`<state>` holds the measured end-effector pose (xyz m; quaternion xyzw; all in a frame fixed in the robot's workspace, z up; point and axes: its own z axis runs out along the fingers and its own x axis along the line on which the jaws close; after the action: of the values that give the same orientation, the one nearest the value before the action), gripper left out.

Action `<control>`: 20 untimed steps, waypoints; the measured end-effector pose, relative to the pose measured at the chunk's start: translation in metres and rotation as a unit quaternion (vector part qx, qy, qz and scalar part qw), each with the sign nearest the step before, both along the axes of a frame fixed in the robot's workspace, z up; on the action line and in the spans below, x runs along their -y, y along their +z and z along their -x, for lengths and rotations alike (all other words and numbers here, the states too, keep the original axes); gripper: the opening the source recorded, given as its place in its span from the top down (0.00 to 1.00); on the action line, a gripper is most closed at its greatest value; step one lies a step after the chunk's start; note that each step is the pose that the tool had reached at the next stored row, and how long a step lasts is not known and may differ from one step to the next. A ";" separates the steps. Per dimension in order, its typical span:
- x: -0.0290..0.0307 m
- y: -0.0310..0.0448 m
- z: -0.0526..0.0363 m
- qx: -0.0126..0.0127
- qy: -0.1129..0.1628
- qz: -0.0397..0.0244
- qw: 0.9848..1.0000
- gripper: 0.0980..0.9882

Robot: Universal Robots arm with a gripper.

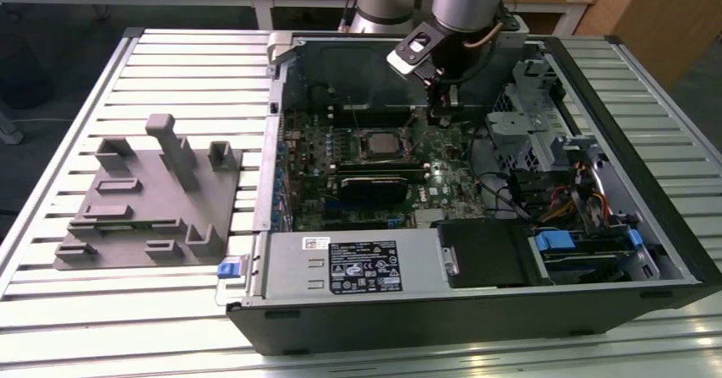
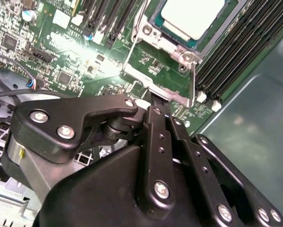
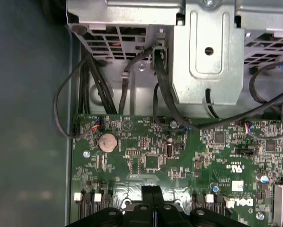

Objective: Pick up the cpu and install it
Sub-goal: 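Close the cpu cover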

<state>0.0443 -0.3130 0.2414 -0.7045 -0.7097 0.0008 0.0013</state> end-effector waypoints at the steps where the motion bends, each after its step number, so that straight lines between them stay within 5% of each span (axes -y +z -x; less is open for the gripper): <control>1: 0.0000 0.0000 0.0010 0.000 0.000 0.000 1.000 0.99; 20: 0.0000 -0.0003 0.0140 0.000 0.000 0.000 1.000 0.99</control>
<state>0.0303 -0.3129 0.2411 -0.7046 -0.7096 0.0008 0.0013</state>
